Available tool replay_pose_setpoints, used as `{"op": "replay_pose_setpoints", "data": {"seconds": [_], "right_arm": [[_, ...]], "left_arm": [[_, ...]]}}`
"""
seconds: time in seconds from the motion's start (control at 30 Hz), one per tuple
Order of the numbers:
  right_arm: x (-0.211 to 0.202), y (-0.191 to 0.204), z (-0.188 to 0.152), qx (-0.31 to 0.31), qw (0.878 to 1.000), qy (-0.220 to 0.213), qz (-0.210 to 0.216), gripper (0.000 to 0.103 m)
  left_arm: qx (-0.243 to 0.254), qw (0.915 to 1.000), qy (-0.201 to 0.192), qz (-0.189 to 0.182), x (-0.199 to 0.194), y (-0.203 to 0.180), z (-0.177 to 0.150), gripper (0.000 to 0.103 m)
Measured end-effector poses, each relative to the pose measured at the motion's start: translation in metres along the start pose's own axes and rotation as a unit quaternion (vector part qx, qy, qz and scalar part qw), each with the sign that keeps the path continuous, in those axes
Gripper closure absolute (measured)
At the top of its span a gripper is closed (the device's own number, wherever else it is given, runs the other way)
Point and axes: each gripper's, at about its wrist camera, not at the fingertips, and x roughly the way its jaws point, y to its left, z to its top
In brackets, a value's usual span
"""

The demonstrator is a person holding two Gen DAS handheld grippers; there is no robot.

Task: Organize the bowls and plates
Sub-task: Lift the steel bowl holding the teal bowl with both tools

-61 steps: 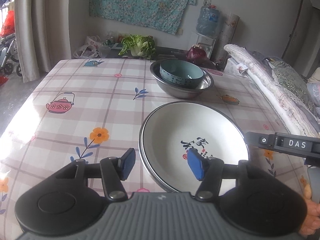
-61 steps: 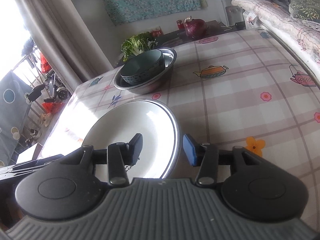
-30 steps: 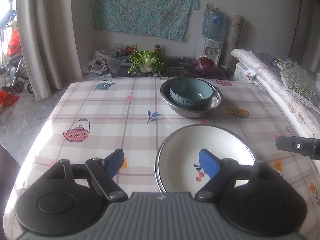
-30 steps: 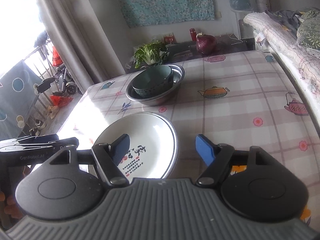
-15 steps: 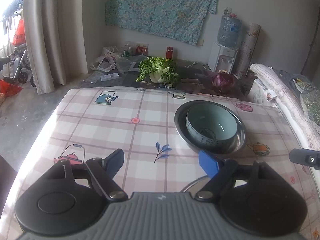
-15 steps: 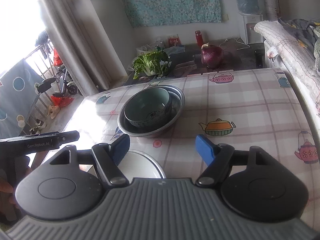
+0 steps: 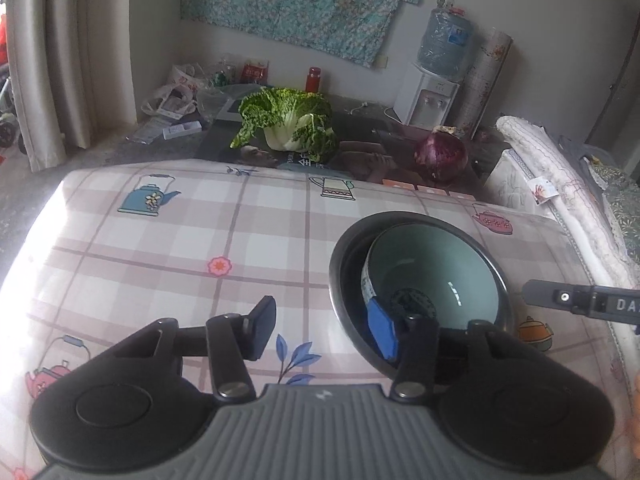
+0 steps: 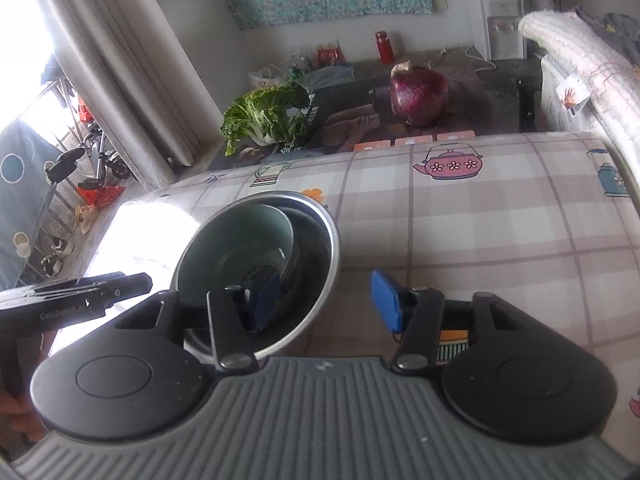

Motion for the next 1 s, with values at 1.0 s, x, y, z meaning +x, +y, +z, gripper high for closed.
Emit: {"op": "replay_pose_setpoints", "data": {"seconds": [1.0], "right_arm": [[0.051,-0.012,-0.011,0.049,0.994,0.08,0.061,0.092]], "left_arm": [[-0.045,0.9952,0.086,-0.015,0.029,0.002,-0.003,0.09]]}}
